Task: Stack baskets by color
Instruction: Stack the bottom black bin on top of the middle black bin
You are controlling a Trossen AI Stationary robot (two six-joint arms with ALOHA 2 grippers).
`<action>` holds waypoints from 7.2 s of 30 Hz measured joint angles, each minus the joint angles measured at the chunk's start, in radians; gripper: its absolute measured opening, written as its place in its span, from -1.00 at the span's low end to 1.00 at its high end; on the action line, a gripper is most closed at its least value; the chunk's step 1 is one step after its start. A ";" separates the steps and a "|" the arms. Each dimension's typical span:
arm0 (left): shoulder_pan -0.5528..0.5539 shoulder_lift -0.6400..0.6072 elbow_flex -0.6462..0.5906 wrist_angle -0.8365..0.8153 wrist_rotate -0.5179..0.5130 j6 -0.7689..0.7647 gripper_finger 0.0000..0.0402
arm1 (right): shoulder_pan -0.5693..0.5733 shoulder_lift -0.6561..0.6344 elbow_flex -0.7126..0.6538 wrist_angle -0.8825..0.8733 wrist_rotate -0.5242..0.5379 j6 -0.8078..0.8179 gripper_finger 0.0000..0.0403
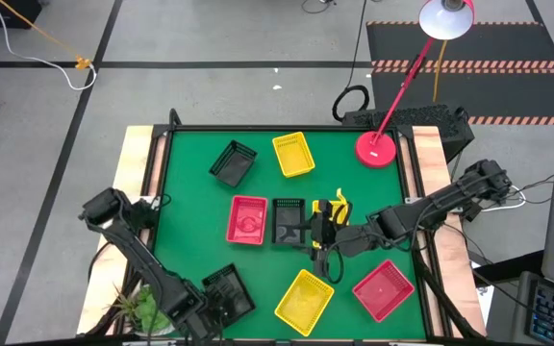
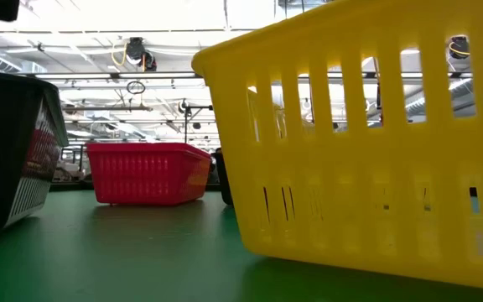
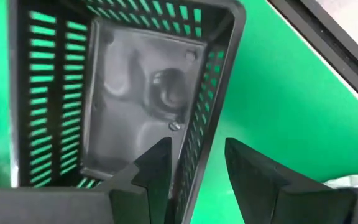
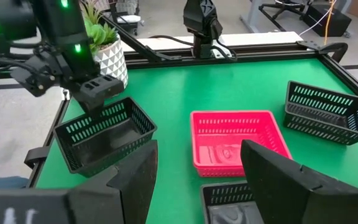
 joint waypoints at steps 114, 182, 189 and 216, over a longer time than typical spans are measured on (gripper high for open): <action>0.289 -0.008 0.574 -0.545 -0.473 0.351 -0.93 | -0.113 0.212 0.120 0.065 0.172 0.113 0.05; 0.146 -0.344 0.318 -0.264 -0.722 -0.239 -0.47 | -0.031 0.146 0.119 0.000 0.319 0.361 -0.99; 0.150 -0.550 -0.081 0.271 -0.677 -0.066 -0.47 | 0.001 0.144 0.119 0.001 0.421 0.394 -0.99; 0.150 -0.926 -0.549 0.628 -0.678 -0.095 -0.47 | 0.072 0.265 0.120 -0.006 0.855 0.704 -0.99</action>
